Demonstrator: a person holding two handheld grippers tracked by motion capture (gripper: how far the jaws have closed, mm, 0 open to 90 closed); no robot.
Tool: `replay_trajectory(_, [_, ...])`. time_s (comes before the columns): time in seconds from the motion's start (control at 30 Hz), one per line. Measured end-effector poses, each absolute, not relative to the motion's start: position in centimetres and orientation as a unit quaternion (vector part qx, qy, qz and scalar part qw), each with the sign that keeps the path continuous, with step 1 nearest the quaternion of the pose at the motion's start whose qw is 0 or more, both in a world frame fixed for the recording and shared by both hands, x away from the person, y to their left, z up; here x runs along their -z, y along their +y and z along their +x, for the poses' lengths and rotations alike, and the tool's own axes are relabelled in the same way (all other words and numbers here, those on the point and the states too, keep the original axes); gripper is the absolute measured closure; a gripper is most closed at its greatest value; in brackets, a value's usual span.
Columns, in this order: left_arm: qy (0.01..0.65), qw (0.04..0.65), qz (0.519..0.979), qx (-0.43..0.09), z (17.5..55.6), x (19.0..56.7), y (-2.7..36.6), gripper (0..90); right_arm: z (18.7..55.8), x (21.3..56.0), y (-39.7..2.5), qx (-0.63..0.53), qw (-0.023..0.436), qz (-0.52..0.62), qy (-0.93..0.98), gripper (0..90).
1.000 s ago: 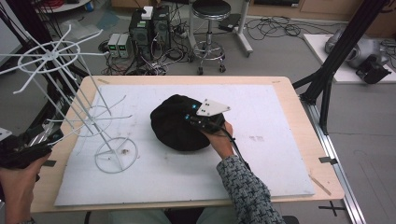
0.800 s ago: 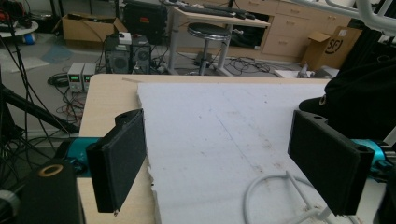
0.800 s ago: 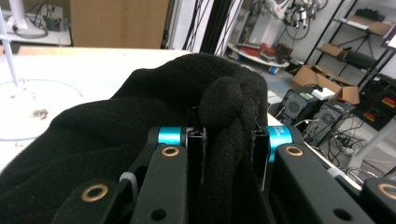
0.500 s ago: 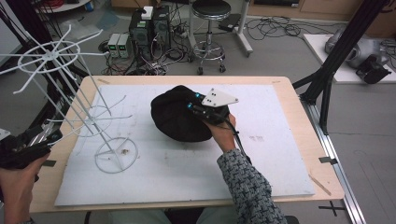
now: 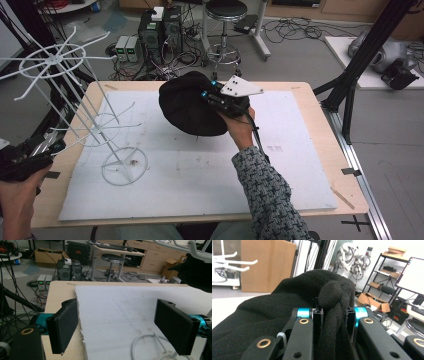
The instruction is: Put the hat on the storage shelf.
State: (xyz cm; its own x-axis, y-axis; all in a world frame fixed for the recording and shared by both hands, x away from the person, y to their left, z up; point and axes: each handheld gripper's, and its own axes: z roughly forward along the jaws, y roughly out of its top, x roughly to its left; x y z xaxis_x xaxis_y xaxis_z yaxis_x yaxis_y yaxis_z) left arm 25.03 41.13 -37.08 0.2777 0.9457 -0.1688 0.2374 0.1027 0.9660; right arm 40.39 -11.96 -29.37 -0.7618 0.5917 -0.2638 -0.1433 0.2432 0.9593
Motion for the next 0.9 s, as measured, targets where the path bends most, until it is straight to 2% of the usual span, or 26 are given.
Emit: replay_trajectory(0.9, [0.506,0.547,0.581,-0.326,24.8,37.0,41.3,19.8,40.5,21.1,-11.7,-0.644,0.321,0.130,0.682,77.3])
